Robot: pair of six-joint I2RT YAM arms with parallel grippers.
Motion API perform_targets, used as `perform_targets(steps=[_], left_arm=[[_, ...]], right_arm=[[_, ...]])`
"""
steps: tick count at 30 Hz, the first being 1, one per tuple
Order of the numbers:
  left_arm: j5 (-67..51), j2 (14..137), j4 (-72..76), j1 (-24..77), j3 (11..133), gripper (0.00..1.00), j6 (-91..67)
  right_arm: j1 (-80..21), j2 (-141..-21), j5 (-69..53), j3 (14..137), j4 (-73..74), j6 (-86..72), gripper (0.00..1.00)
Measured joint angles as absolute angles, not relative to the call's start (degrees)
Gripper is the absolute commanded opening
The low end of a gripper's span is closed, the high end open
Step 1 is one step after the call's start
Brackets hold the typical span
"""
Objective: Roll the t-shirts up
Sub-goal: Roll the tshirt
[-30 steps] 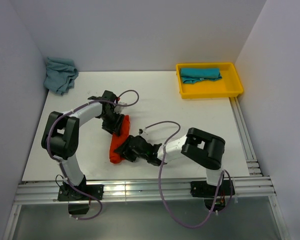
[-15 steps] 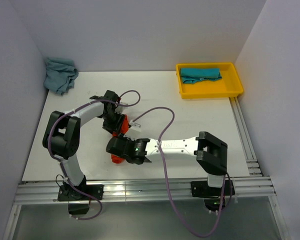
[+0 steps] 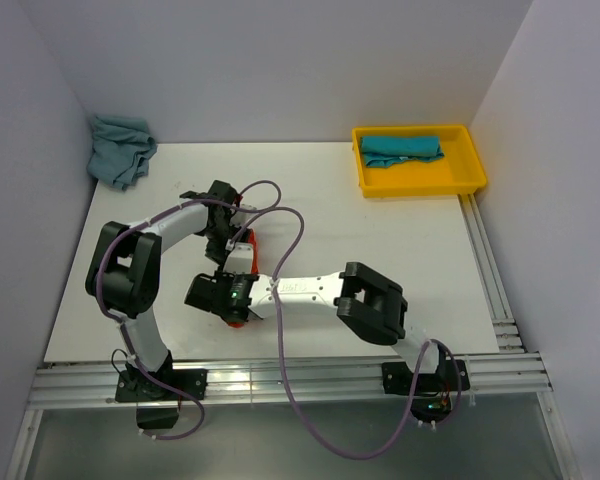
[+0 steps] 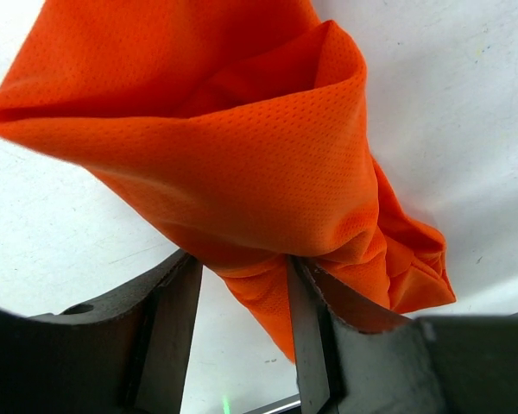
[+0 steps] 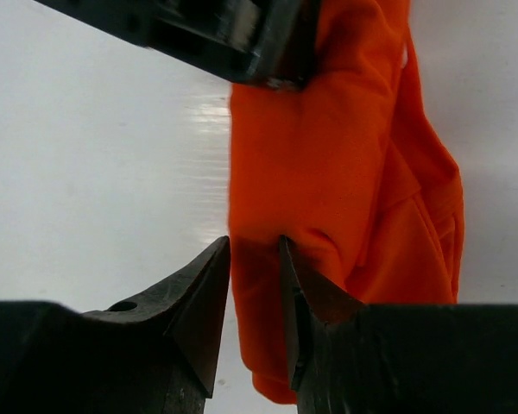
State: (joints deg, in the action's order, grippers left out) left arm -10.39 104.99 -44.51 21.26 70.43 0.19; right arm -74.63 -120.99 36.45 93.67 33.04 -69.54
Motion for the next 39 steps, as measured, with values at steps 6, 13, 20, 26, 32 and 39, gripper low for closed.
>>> perform_targets(steps=[6, 13, 20, 26, 32, 39], left_arm=[[-10.6, 105.6, -44.9, 21.3, 71.1, 0.48, 0.1], [-10.7, 106.0, -45.0, 21.5, 71.5, 0.48, 0.1], [-10.6, 106.1, -45.3, 21.5, 71.7, 0.48, 0.1], [-10.6, 106.1, -45.3, 21.6, 71.7, 0.49, 0.1], [-10.8, 106.4, -45.5, 22.0, 72.0, 0.50, -0.2], [-10.8, 106.6, -45.6, 22.1, 72.4, 0.57, -0.1]], right_arm=[[-74.7, -123.2, 37.3, 95.2, 36.4, -70.3, 0.47], [-75.5, -125.5, 38.4, 99.9, 43.7, -71.3, 0.56], [-76.7, -130.4, 40.7, 106.8, 50.3, -70.9, 0.58], [-77.3, -132.9, 41.5, 110.2, 56.1, -71.8, 0.58], [-77.9, -134.3, 42.7, 111.0, 60.8, -73.0, 0.57], [-78.2, -134.0, 44.0, 108.8, 59.8, -72.3, 0.31]])
